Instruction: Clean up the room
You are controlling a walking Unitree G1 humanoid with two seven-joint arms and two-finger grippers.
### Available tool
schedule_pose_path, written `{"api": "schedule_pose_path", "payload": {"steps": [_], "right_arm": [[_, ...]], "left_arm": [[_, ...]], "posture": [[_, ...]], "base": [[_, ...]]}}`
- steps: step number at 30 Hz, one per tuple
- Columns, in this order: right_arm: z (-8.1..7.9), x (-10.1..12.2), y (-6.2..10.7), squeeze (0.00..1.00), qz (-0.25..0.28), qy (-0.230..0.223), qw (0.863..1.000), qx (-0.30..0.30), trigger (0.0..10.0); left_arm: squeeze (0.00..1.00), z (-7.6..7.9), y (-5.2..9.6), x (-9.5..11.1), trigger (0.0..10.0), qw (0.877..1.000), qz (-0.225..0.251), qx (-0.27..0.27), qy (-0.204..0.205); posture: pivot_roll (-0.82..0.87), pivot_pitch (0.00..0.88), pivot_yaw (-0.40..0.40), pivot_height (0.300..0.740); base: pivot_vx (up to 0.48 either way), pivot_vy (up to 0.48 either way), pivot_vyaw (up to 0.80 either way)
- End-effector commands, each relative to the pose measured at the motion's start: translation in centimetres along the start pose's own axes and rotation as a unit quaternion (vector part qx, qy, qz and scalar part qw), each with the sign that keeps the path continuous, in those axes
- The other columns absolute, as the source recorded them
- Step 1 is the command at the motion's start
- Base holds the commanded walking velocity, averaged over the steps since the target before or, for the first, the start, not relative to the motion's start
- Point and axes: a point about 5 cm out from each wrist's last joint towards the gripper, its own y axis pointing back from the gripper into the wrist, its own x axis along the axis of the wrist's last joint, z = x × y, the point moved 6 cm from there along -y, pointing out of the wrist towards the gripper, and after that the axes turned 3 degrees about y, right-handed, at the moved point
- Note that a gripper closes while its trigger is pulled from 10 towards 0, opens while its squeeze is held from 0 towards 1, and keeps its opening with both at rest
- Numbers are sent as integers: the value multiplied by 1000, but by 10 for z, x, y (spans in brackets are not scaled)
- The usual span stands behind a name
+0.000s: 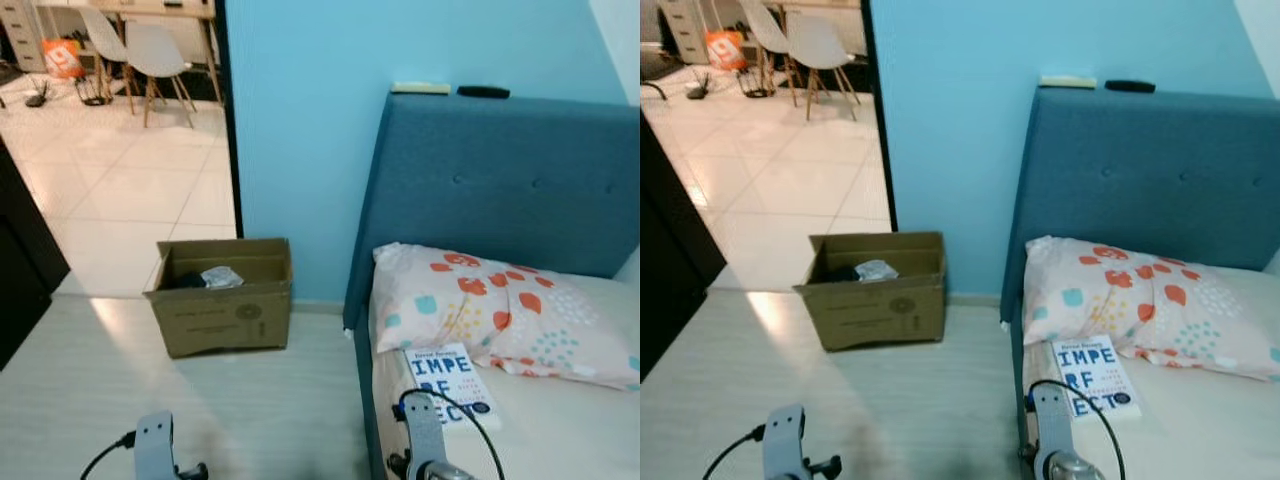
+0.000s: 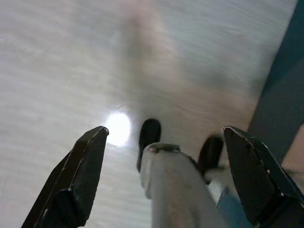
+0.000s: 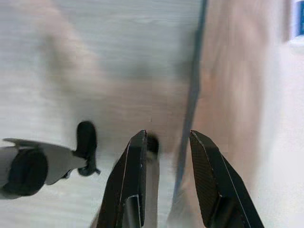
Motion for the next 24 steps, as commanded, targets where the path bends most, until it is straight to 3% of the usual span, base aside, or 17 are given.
{"api": "schedule_pose_path", "payload": {"steps": [1,24], "right_arm": [[3,-4,1,0,-5,3,1000,-2,10000],[4,-12,1,0,-13,-7,1000,-1,10000]], "left_arm": [[0,-3,1,-7,10000,1000,-9,3,-1],[0,-5,1,-11,10000,1000,-15,2,-6]], "posture": [[63,0,-39,740],[62,0,-40,740]], "base": [[-319,0,0],[-328,0,0]]}}
